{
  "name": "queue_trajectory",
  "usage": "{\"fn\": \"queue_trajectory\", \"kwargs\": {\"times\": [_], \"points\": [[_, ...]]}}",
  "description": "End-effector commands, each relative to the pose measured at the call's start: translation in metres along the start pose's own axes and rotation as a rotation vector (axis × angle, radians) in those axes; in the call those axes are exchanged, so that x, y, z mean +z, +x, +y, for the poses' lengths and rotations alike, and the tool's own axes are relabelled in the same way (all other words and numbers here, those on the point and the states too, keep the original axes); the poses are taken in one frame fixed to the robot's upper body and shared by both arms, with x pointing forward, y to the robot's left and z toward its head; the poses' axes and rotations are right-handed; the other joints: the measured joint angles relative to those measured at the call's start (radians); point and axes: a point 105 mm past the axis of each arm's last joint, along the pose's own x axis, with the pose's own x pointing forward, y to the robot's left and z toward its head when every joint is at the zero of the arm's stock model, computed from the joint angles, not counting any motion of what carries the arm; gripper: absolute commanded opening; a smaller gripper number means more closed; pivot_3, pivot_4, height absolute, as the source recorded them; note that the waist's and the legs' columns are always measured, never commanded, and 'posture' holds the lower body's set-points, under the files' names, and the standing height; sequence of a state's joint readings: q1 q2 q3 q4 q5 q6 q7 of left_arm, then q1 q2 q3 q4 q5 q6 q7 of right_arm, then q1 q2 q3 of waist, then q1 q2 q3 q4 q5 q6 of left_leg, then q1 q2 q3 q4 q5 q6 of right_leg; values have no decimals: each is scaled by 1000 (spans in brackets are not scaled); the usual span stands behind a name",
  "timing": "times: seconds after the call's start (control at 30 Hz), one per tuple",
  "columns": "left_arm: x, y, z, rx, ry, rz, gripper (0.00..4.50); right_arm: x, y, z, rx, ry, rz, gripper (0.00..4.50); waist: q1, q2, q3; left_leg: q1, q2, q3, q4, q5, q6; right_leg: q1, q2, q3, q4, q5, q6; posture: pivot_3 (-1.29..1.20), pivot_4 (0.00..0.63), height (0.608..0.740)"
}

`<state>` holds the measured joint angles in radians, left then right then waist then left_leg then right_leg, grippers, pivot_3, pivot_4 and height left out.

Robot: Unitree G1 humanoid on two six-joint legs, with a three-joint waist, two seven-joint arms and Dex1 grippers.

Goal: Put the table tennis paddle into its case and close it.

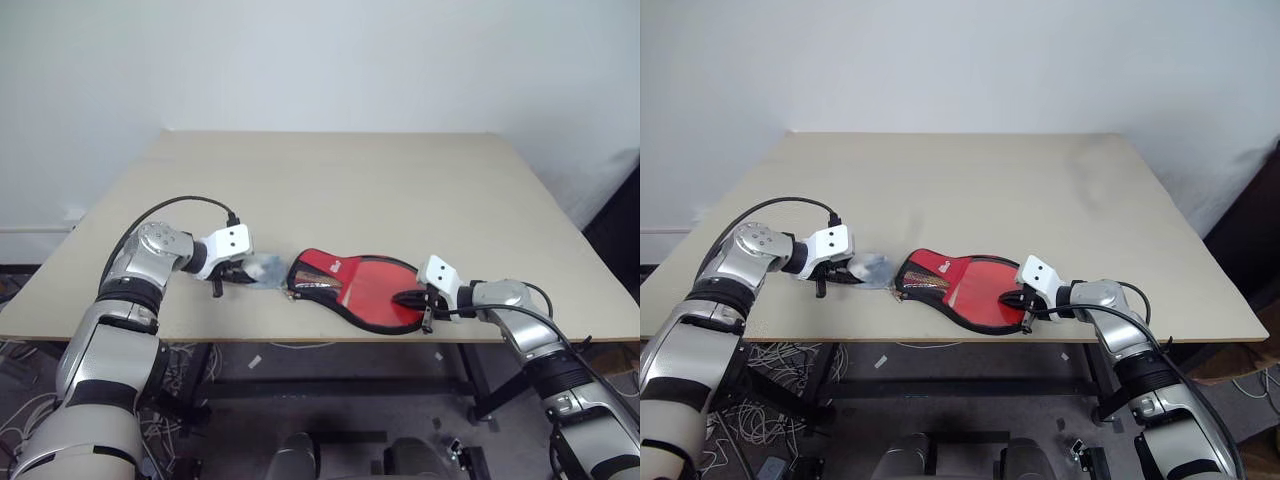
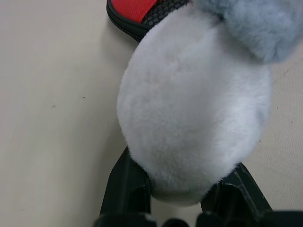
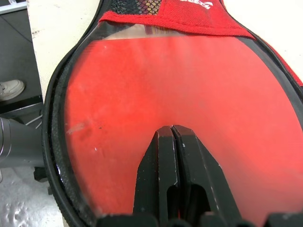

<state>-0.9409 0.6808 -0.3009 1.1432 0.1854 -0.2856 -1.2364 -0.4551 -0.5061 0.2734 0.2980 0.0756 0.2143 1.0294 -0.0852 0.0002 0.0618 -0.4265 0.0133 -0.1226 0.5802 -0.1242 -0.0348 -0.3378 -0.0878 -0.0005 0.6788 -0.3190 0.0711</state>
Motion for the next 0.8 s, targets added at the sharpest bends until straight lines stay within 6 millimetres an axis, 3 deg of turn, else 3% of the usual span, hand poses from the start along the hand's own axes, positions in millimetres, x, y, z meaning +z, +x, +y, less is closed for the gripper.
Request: {"fn": "queue_trajectory", "kwargs": {"times": [0.03,0.43,0.8], "points": [[-5,-31,19,90,2,41,1094,-27,4,12,45,36,102,28,0,0,0,0,0,0,0,0,0,0,0,0,0,0,0,0,0,740],[8,-39,6,0,4,-88,1094,-28,4,13,43,33,103,28,-1,0,0,0,0,1,0,-1,-2,-1,1,4,0,0,0,0,0,740],[-14,-50,2,56,-37,-27,1094,-28,5,12,47,28,103,28,-2,0,0,1,0,1,0,0,0,-1,2,6,0,0,0,0,0,740]]}}
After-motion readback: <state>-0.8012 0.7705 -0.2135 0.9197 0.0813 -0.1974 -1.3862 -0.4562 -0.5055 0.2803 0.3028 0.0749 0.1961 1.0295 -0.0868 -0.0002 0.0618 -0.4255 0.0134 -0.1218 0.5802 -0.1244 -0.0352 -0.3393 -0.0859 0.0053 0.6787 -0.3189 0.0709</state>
